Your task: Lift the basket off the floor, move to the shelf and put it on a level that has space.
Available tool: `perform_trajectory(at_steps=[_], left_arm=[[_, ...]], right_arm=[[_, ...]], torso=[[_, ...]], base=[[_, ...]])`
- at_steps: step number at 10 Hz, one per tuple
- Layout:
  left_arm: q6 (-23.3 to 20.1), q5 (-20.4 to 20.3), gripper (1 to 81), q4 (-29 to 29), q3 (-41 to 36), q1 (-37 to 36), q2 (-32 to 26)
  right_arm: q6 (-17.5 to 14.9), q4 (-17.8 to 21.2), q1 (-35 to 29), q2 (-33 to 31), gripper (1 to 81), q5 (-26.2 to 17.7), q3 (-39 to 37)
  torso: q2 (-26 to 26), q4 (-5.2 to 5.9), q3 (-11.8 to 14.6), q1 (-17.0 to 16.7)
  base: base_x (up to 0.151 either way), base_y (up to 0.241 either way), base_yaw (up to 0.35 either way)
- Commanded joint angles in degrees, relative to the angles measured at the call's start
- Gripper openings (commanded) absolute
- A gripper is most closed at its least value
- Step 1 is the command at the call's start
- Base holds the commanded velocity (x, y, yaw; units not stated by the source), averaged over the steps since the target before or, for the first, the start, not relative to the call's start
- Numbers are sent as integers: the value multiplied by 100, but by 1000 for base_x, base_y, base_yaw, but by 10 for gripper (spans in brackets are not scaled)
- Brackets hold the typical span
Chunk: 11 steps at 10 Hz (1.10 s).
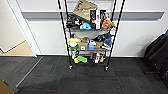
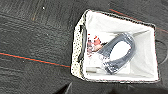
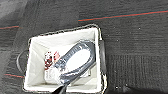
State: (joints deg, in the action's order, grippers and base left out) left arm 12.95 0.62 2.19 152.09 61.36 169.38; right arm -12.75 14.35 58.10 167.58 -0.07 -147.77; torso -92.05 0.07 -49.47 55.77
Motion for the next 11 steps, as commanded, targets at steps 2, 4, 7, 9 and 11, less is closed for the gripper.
perform_trajectory(at_steps=[2,4,7,9,11], left_arm=[[6,281,811,35,5,-453,-53],[6,281,811,44,5,-453,-53],[24,281,811,35,5,-611,-61],[33,324,811,27,5,-725,-61],[33,404,811,18,5,-848,-44]], right_arm=[[10,33,-593,-56,811,-283,-22],[10,59,-628,-47,811,-291,-22],[10,77,-698,-56,811,-362,-75],[10,77,-760,-47,811,-397,-75],[10,77,-838,-29,811,-414,-75]], torso=[[-698,0,-624,448],[-1047,0,-950,671],[-1634,0,-1308,1045],[-2029,0,-1145,1293],[-2322,0,-1215,1482]], base=[[0,0,0],[0,0,0],[0,0,0],[0,0,0],[0,0,0]])
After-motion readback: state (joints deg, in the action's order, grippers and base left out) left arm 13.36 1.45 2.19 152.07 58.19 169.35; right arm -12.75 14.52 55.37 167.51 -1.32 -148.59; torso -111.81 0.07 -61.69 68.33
